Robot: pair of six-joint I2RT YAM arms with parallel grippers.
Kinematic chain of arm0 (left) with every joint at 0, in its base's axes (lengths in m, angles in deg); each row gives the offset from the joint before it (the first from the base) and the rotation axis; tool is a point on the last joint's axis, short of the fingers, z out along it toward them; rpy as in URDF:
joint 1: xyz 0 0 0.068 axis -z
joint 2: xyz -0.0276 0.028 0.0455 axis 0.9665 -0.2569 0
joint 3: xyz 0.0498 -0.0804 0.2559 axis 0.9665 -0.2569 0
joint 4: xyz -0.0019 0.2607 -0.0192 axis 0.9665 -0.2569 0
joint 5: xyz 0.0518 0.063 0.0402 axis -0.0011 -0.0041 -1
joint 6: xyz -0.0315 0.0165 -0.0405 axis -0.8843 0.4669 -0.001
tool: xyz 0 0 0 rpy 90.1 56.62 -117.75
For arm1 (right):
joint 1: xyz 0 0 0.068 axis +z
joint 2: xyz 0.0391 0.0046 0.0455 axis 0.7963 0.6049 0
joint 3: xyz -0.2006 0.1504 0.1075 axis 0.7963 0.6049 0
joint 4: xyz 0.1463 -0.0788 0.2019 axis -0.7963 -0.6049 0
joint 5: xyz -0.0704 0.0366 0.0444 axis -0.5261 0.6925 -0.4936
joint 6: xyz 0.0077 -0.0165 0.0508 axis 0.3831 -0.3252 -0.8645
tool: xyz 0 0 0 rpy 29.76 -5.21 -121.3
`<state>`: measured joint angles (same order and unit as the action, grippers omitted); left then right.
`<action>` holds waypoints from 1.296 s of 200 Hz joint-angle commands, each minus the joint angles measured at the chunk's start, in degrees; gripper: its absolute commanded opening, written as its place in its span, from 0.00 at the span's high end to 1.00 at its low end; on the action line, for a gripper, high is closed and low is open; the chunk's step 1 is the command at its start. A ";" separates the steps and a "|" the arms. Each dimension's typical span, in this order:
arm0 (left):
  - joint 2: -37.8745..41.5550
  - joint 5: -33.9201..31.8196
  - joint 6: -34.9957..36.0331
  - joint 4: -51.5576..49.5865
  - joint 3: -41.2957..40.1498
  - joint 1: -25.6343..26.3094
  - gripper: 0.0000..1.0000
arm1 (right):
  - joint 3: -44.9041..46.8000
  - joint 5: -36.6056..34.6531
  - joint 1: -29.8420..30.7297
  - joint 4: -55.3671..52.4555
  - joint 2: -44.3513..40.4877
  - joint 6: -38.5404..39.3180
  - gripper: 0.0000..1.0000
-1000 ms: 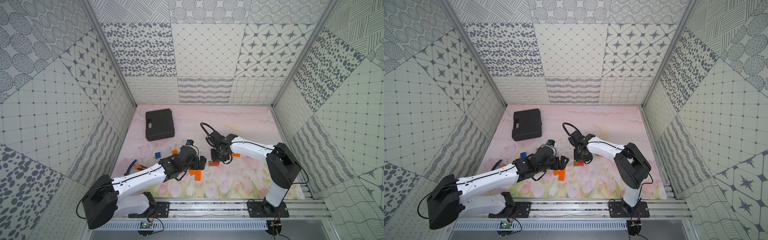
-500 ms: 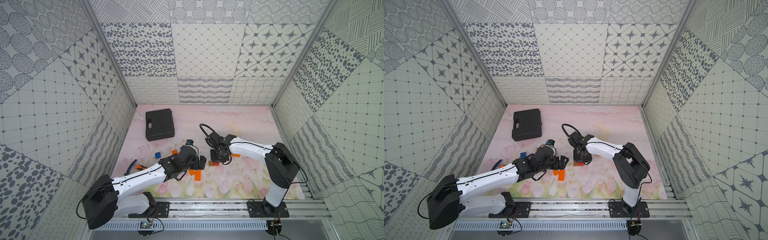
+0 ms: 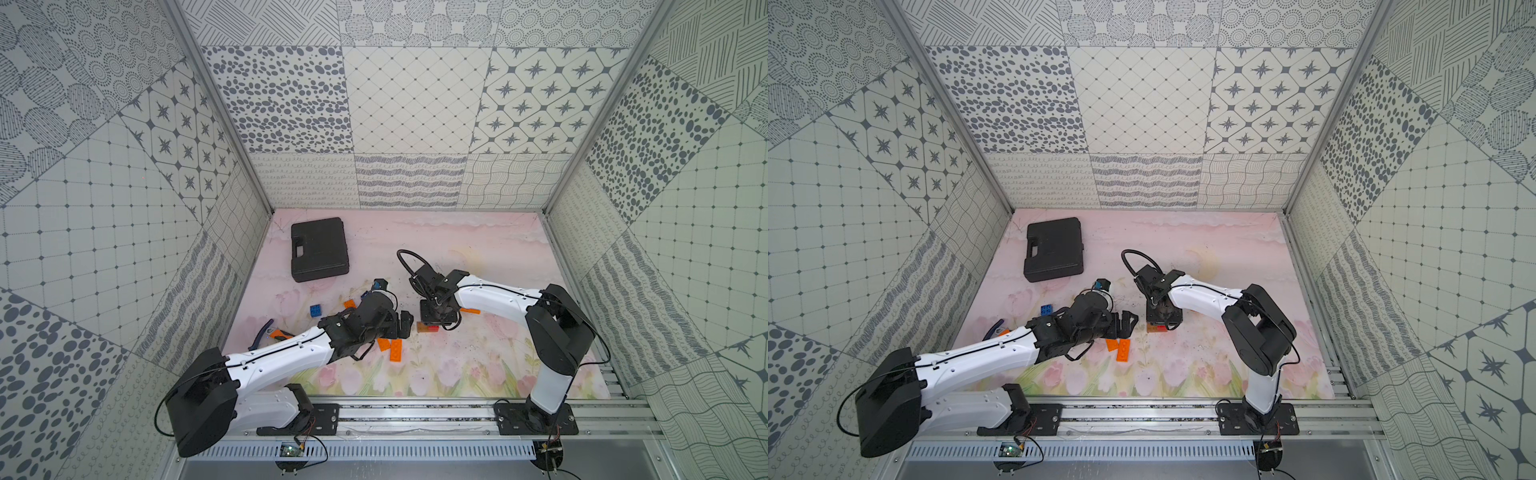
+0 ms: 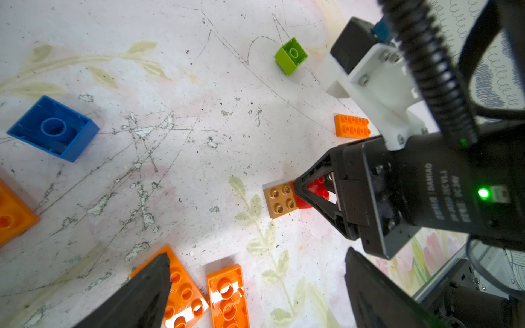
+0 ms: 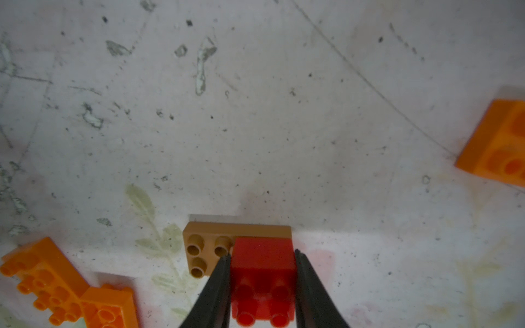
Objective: Assemble the number 5 with lego
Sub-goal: Assemble the lego brick with the lego brick.
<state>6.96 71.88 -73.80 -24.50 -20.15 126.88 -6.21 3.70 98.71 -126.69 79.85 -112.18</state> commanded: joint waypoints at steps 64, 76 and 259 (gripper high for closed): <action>-0.13 0.27 -0.88 1.87 0.47 -0.37 0.01 | 4.73 -1.28 1.04 2.60 10.26 -2.35 0.72; -0.37 0.42 -0.99 1.87 0.71 -0.46 0.01 | 4.97 -1.45 1.19 2.63 12.09 -2.31 0.73; -5.23 2.48 -1.94 2.31 4.87 0.27 0.01 | 4.82 -1.94 -2.25 0.63 3.18 2.48 0.66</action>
<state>2.08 73.93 -75.88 -23.98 -16.35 126.88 -4.90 2.91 97.92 -125.36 79.67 -111.46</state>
